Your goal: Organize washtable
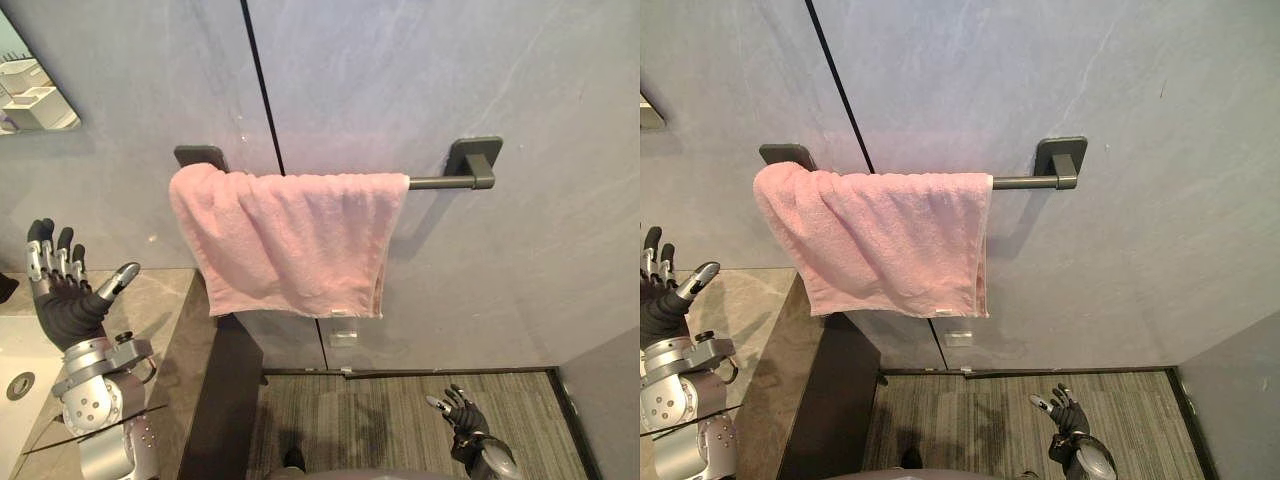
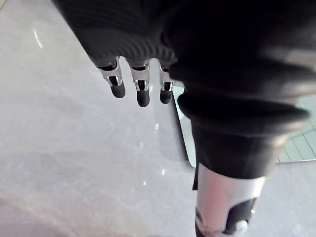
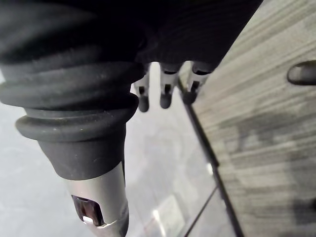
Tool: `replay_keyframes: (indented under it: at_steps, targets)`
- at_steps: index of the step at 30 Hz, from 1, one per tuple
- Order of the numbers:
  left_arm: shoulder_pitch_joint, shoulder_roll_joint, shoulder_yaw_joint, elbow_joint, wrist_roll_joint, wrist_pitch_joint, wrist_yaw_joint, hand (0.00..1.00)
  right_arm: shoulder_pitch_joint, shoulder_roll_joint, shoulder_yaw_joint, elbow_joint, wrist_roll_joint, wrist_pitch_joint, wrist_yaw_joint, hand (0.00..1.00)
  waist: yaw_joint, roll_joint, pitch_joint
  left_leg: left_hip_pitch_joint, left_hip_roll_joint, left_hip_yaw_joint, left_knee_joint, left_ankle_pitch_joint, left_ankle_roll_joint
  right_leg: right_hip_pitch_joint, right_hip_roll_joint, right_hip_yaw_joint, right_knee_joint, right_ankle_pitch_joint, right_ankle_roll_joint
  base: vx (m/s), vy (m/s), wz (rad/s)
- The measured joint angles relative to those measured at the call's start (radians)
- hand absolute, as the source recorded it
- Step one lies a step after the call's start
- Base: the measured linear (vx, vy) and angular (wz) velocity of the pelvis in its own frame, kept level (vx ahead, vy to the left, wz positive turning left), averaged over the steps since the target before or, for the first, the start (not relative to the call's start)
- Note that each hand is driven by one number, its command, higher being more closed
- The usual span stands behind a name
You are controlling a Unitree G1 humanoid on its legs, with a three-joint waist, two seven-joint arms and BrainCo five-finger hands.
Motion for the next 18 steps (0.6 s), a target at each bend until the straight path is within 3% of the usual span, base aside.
replay_keyframes:
  at_steps: [4, 9, 13, 18]
  targets:
    - [-0.005, 0.102, -0.046, 0.064, -0.017, 0.001, -0.069, 0.00, -0.001, -0.001, 0.002, 0.000, 0.000, 0.002, 0.020, 0.00, 0.001, -0.001, -0.003, 0.005, 0.000, 0.017, -0.001, 0.000, 0.000, -0.007, 0.000, 0.014, 0.000, 0.000, -0.001, 0.02, 0.001, -0.09]
    - [-0.037, 0.212, -0.171, 0.224, -0.146, 0.029, -0.191, 0.00, 0.000, -0.003, 0.003, 0.000, 0.000, 0.009, 0.036, 0.00, -0.003, -0.006, -0.004, 0.003, 0.001, 0.035, -0.002, 0.000, 0.000, -0.024, 0.003, 0.032, -0.011, 0.010, -0.002, 0.01, 0.000, -0.11]
    - [-0.035, 0.239, -0.281, 0.330, -0.282, 0.046, -0.267, 0.00, 0.003, -0.020, 0.039, 0.000, 0.000, 0.020, 0.041, 0.00, -0.002, -0.014, -0.002, -0.002, 0.000, 0.059, -0.002, -0.001, -0.001, -0.031, 0.005, 0.051, -0.035, 0.027, -0.001, 0.00, 0.001, -0.15]
    - [-0.036, 0.216, -0.430, 0.453, -0.312, 0.106, -0.305, 0.00, -0.024, -0.019, 0.041, -0.001, 0.000, 0.020, 0.043, 0.00, -0.017, -0.027, 0.002, -0.012, 0.000, 0.101, -0.002, -0.003, 0.001, -0.065, 0.009, 0.099, -0.054, 0.049, -0.001, -0.02, 0.000, -0.29]
